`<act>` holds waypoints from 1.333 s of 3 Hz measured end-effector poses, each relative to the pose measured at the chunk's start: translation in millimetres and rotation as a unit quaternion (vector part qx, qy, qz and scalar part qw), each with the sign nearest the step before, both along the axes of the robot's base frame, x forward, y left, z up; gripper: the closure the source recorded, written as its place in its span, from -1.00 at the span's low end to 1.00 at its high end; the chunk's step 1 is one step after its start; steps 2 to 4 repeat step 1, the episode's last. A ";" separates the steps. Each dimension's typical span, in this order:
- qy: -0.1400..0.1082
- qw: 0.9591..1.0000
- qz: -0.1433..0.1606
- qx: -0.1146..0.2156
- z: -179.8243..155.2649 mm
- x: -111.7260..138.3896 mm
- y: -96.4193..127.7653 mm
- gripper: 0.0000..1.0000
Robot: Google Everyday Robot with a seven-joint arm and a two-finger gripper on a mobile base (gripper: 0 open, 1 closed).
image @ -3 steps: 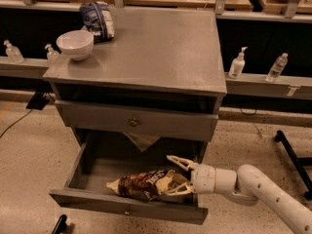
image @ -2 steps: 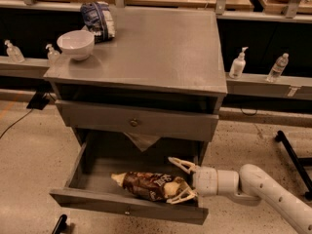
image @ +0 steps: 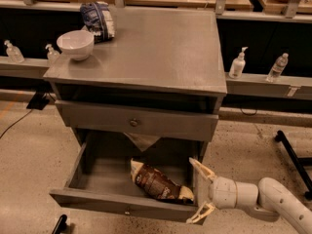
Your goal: Place brown chip bag into middle drawer
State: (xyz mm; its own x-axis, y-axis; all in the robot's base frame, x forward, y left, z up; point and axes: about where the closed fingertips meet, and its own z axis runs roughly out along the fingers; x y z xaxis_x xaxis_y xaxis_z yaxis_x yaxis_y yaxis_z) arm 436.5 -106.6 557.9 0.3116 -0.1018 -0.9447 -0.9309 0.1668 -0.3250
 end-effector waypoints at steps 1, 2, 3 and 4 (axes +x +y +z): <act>-0.021 0.999 -0.028 0.027 8.5 -6.4 -16.1 -1.00; -0.021 0.999 -0.028 0.027 8.5 -6.4 -16.1 -1.00; -0.021 0.999 -0.028 0.027 8.5 -6.4 -16.1 -1.00; -0.021 0.999 -0.028 0.027 8.5 -6.4 -16.1 -1.00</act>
Offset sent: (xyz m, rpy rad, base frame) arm 0.0000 0.0000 0.0000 0.0000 0.0000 0.0000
